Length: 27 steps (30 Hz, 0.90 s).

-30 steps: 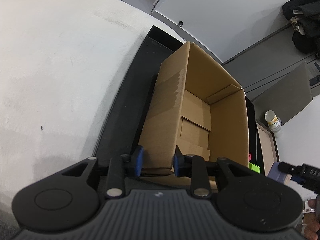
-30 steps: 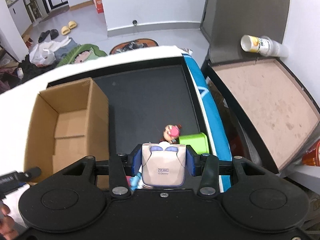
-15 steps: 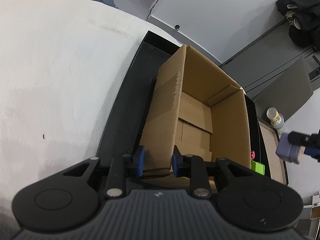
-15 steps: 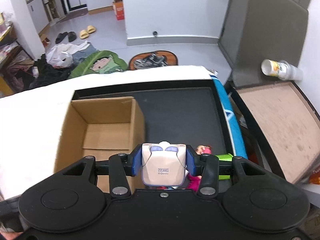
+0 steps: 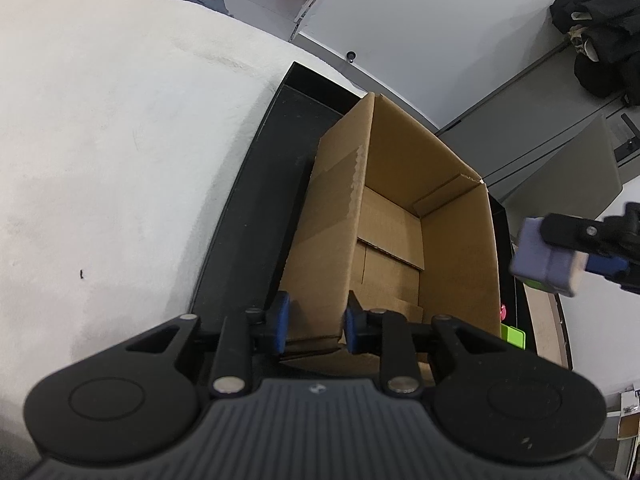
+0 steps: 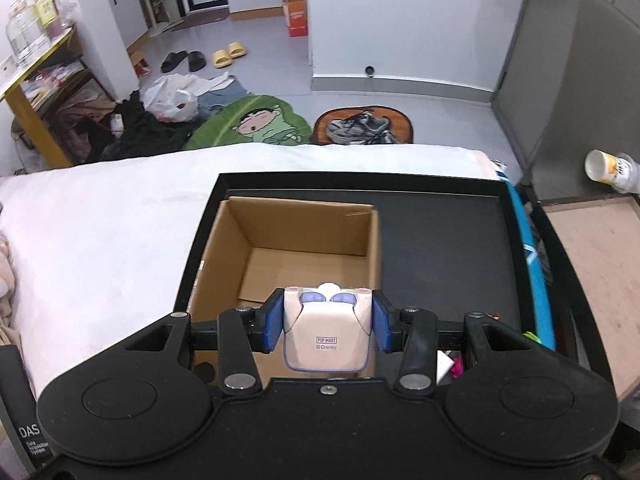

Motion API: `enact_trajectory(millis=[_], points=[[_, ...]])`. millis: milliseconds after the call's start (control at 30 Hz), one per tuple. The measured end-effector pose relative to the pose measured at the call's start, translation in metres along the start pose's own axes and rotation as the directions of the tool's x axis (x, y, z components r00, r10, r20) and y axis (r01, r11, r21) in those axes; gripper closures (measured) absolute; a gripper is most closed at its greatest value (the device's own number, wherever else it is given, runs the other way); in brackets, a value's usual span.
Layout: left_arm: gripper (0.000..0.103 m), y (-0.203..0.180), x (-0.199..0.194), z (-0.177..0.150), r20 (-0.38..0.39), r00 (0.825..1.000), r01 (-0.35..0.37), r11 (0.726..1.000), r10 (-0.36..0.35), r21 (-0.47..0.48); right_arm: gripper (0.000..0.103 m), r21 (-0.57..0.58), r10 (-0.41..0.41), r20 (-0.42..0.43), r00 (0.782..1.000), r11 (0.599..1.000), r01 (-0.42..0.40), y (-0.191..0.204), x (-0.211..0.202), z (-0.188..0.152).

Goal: Organize rigid objects
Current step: 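Lift the cube toy with the right gripper and carry it over the box, then open the right gripper to drop the cube toy into the box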

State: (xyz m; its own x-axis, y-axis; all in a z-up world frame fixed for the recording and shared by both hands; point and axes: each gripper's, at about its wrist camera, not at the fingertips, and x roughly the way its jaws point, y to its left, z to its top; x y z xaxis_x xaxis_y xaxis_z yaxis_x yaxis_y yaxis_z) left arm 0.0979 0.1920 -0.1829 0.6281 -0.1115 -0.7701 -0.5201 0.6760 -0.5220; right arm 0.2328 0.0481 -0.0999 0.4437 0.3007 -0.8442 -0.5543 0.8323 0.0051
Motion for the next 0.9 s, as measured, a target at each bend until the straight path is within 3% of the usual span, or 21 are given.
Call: enact_trajectory(millis=[900], points=[[0.076,0.007,0.001,0.001,-0.003,1.000,0.030,0.999,-0.030,-0.017,0.059,-0.029,0.042,0.019,0.999,0.999,-0.041,0.025,0.074,-0.012]])
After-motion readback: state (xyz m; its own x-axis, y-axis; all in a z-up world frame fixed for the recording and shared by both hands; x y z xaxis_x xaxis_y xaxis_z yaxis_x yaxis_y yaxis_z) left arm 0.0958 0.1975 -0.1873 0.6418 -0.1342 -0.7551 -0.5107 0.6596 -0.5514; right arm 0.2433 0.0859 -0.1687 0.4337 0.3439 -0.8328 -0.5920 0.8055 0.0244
